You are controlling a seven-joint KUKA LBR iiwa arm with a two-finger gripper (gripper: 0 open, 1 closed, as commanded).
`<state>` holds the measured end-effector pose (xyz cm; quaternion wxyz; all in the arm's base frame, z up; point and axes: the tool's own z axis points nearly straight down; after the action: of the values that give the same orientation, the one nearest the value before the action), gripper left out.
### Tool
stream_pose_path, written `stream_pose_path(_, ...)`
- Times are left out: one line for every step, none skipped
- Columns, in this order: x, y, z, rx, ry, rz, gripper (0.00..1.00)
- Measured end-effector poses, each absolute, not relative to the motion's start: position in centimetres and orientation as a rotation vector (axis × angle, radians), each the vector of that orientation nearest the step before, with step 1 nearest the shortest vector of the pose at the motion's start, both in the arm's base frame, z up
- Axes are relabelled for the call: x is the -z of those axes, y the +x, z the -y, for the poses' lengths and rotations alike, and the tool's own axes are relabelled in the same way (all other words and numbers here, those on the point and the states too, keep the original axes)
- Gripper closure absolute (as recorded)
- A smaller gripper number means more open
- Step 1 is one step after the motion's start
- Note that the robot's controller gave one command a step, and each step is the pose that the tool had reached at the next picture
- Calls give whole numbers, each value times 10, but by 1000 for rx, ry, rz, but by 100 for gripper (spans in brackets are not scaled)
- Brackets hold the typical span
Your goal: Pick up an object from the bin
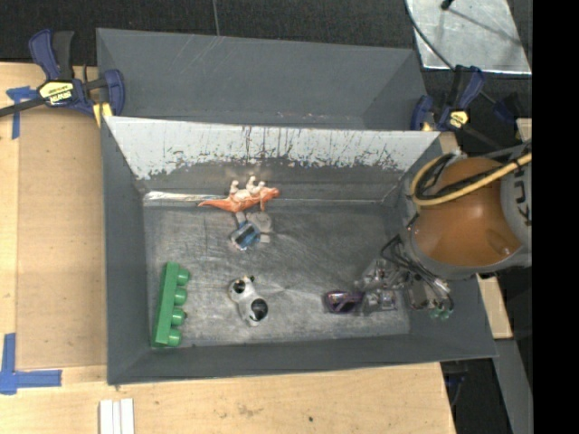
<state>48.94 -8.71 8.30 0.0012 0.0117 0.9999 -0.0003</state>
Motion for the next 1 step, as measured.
stream_pose_path(-105,487,87,-2,37,-3148,100)
